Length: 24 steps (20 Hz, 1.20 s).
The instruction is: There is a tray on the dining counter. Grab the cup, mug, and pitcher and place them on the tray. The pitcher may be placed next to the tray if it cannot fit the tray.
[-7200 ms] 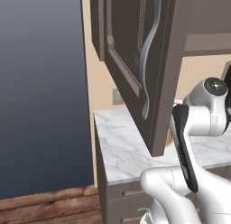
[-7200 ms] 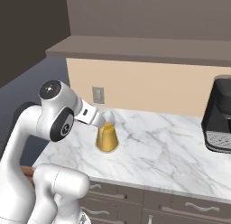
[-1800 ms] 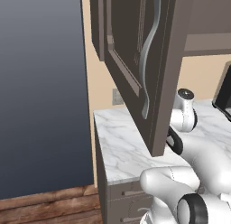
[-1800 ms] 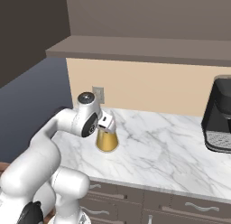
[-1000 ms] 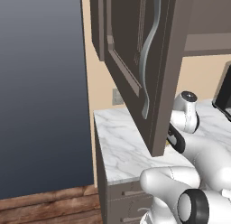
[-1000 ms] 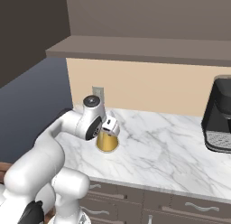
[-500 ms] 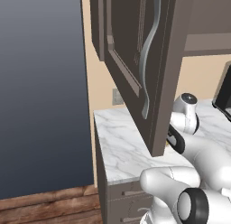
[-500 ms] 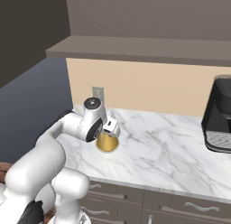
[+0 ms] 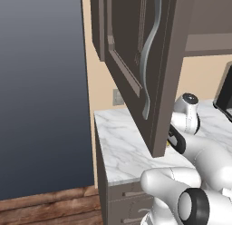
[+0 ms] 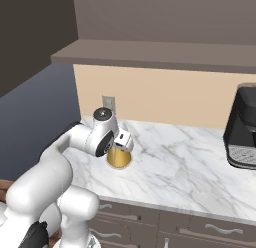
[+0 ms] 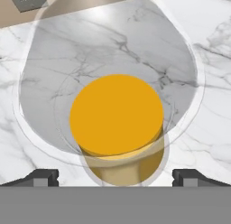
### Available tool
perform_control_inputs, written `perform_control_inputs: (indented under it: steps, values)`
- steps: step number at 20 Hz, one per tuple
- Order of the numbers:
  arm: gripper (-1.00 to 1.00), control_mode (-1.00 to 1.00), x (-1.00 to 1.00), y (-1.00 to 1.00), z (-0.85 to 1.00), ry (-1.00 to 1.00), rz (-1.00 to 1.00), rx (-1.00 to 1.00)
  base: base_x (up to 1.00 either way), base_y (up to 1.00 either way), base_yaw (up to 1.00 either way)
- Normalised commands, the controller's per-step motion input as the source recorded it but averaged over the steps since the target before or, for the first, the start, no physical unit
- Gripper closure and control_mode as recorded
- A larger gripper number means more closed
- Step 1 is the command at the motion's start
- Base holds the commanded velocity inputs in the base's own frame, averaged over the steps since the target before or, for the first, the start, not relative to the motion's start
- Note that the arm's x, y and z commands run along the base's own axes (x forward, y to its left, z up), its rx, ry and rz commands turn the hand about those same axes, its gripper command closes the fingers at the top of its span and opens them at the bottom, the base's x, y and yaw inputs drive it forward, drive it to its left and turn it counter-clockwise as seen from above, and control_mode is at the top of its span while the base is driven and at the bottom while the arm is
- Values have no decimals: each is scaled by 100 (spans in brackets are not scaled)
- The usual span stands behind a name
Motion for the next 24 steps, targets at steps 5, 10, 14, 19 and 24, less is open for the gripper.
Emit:
perform_control_inputs:
  steps: [5, 10, 14, 19, 24]
  values:
    - [100, -100, 0, 0, 0, 0, 0, 0, 0, 0, 0]
    - [100, -100, 0, 0, 0, 0, 0, 0, 0, 0, 0]
    - [100, -100, 0, 0, 0, 0, 0, 0, 0, 0, 0]
    - [100, -100, 0, 0, 0, 0, 0, 0, 0, 0, 0]
    - [100, -100, 0, 0, 0, 0, 0, 0, 0, 0, 0]
